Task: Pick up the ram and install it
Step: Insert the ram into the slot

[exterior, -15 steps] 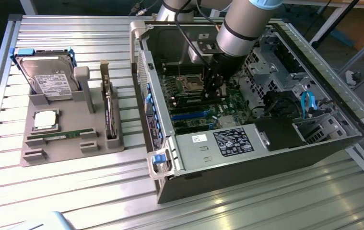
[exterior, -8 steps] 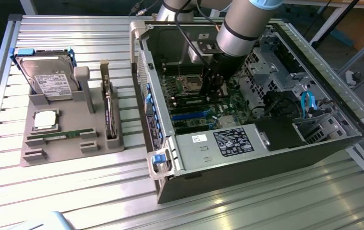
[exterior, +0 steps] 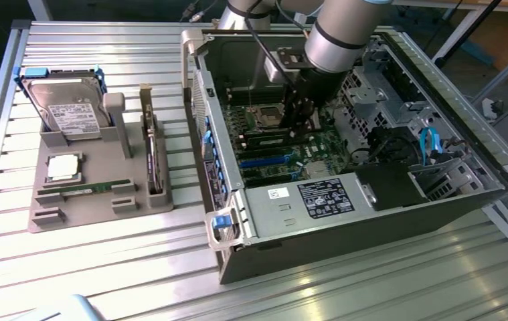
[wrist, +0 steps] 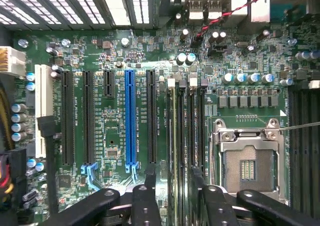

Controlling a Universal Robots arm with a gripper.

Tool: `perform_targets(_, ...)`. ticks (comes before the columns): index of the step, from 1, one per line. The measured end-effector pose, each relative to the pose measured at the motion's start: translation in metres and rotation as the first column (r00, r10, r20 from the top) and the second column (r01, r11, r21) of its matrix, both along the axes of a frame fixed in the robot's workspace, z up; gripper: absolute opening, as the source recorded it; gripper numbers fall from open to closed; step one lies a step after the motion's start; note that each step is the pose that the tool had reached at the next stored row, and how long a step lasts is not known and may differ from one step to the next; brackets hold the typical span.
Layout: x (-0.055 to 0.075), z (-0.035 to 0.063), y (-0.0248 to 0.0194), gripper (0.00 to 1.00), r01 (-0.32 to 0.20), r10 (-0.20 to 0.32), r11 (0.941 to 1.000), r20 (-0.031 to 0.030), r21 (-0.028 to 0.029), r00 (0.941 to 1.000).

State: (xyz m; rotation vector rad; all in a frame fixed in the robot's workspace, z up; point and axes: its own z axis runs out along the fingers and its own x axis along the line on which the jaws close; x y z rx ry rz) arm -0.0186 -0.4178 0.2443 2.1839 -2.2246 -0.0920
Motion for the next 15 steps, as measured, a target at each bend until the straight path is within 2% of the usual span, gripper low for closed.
perform_targets(4,0.000,0.0215,0.0000,0.39,0.000,0.000,1.0000,0.0000,-0.0004,1.0000)
perform_targets(9,0.000,0.0376,0.0001,0.39,0.000,0.000,1.0000,0.0001,0.0000,1.0000)
perform_targets(13,0.000,0.0441,0.0007,0.39,0.000,0.000,1.0000,0.0000,-0.0002,1.0000)
perform_targets(14,0.000,0.0453,0.0009,0.38,0.000,0.000,1.0000,0.0001,-0.0001,1.0000)
perform_targets(15,0.000,0.0470,0.0010,0.31,0.000,0.000,1.0000,0.0000,-0.0001,1.0000)
